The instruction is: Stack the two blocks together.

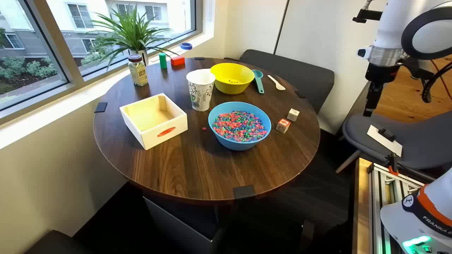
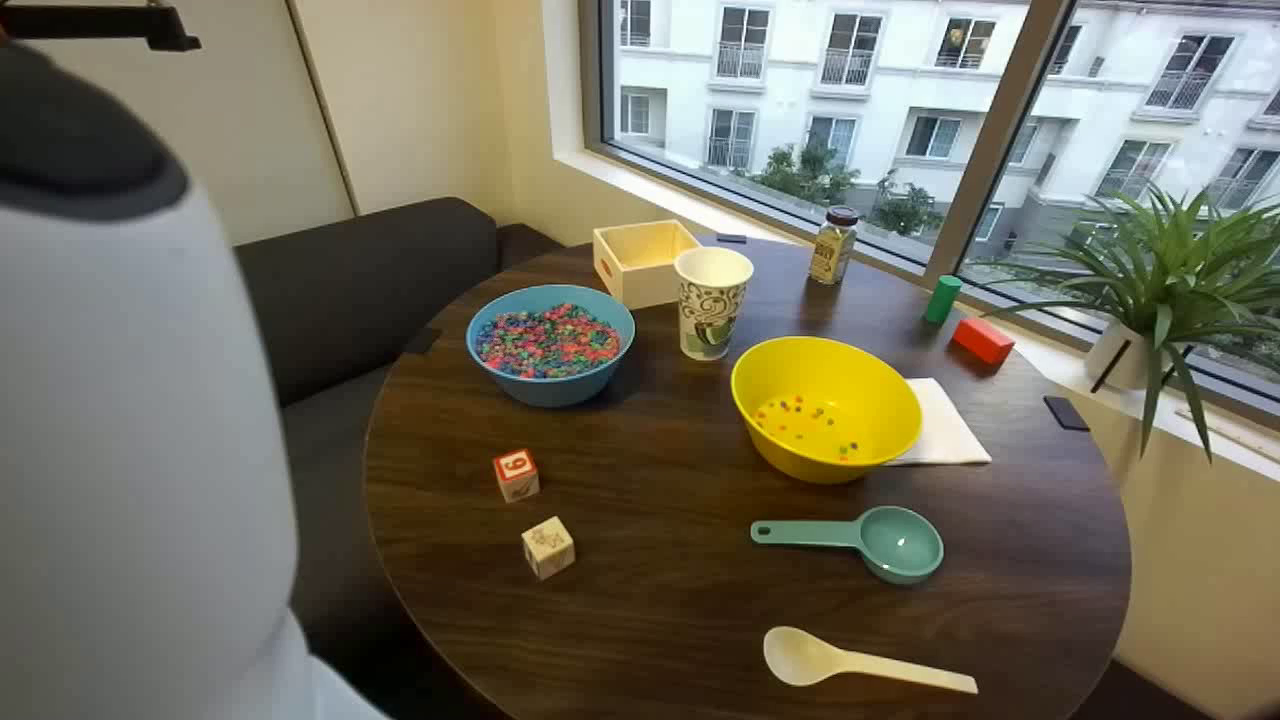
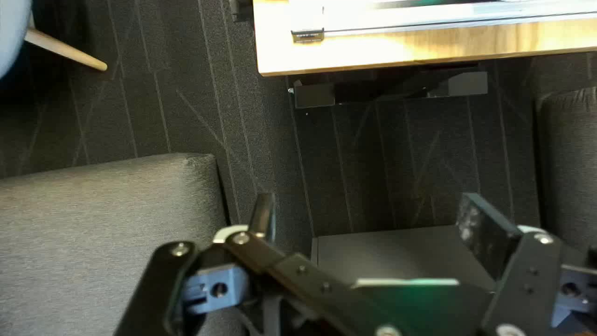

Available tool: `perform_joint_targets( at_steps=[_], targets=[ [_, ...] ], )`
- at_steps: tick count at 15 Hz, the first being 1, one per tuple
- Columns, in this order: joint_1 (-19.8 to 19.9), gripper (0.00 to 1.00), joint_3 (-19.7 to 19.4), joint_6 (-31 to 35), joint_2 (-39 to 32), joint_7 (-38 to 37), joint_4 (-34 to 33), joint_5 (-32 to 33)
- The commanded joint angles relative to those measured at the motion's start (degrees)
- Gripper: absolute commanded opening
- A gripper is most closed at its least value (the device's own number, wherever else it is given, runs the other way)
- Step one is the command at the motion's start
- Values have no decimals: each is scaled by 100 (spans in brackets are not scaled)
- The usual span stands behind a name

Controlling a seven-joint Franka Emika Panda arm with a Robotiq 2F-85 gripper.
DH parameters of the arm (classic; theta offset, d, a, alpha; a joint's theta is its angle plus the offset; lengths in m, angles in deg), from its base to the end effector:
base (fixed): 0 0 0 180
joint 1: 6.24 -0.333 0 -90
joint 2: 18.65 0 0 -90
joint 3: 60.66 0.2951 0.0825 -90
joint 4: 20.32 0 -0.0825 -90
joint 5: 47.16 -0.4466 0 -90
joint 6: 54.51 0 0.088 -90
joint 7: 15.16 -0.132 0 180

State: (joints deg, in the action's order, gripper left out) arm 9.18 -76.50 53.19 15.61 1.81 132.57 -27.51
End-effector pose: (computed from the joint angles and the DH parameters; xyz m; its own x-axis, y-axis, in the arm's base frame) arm 0.3334 -0.2195 0.3283 0.9697 -0.0574 -0.2373 -0.0399 -0.9961 0.0782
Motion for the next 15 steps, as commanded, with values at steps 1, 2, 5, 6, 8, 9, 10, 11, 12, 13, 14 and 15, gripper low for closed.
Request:
perform_joint_targets(
  at_steps=[1,2,5,6,8,9,10,11,12,13,14,15],
  targets=[
    [-24,100,-17,-22,6,-10,-10,6],
    [-24,100,-17,-22,6,-10,-10,6],
    [-24,100,-17,-22,6,-10,-10,6],
    [-24,100,-17,-22,6,-10,-10,6],
    [-24,100,-17,-22,6,-10,-10,6],
    [-24,100,-17,-22,6,-10,-10,6],
    [-24,100,-17,-22,6,-10,-10,6],
    [-52,100,-13,-38,-2,-28,-22,-67],
    [-148,100,34,-97,21,-230,-76,-405],
    [-187,100,75,-61,70,-315,-70,-543],
    [-271,100,145,-49,148,-397,-76,-730],
    [-331,100,217,-20,190,-500,-94,-884]
  ],
)
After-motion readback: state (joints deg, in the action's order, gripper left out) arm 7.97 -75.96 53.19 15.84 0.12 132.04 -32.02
